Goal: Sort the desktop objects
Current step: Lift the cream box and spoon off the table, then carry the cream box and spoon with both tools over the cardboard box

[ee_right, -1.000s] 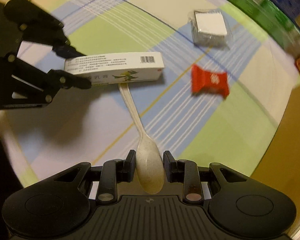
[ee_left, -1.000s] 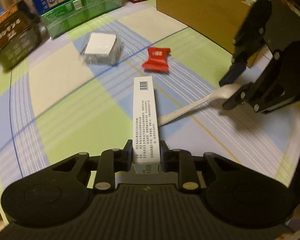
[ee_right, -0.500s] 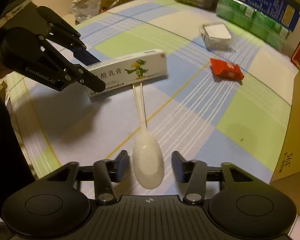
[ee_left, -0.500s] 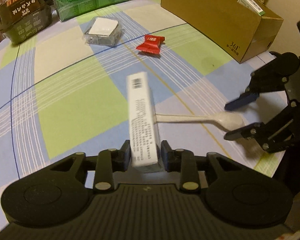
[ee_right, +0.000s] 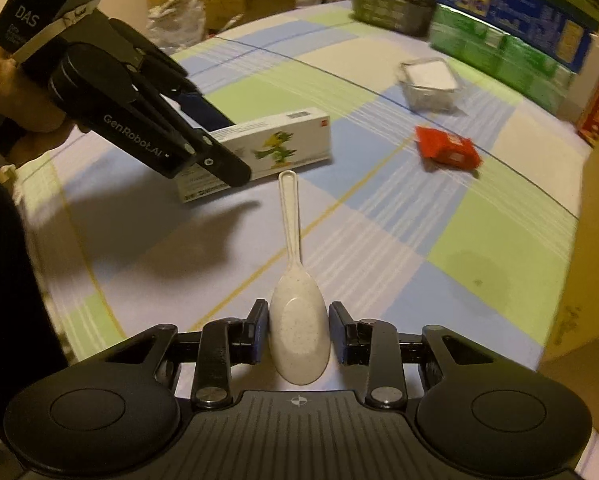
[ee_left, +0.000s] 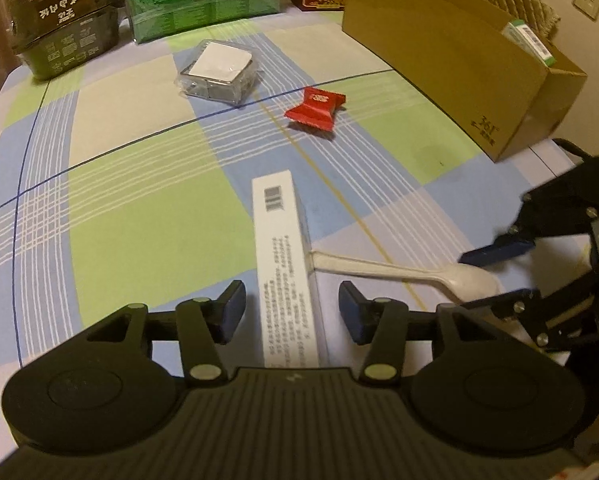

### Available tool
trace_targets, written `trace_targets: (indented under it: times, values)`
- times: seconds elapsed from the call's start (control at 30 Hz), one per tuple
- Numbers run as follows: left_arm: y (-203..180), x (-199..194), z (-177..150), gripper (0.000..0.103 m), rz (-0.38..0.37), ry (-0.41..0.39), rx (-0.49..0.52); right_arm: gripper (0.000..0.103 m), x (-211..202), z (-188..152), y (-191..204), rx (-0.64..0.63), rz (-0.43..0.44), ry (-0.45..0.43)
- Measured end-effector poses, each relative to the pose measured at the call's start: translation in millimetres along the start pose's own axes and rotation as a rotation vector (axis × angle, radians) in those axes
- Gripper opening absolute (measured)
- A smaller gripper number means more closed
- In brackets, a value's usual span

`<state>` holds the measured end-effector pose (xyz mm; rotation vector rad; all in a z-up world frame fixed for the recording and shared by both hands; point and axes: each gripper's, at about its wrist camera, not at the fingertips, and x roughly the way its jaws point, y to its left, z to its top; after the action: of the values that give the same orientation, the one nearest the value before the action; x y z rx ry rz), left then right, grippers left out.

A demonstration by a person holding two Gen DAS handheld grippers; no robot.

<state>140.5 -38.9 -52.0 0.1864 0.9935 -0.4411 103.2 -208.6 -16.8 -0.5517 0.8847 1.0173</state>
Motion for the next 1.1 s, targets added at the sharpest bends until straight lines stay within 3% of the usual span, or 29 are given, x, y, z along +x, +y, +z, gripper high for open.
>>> trace_targets:
  times: [0.17,0.37,0.6,1.1]
  values:
    - [-4,9,5,0.042,0.026,0.013,-0.006,0.03,-6,-5,-15,0.143,-0.115,0.001]
    - [-8,17,7,0.039,0.062,0.02,-0.029,0.03,-10,-7,-32,0.278,-0.168,-0.015]
    - [-13,24,9,0.022,0.09,0.022,-0.052,0.03,-14,-10,-32,0.294,-0.187,-0.05]
    - [-18,24,6,0.021,0.104,-0.001,-0.075,0.03,-11,-12,-26,0.258,-0.204,-0.087]
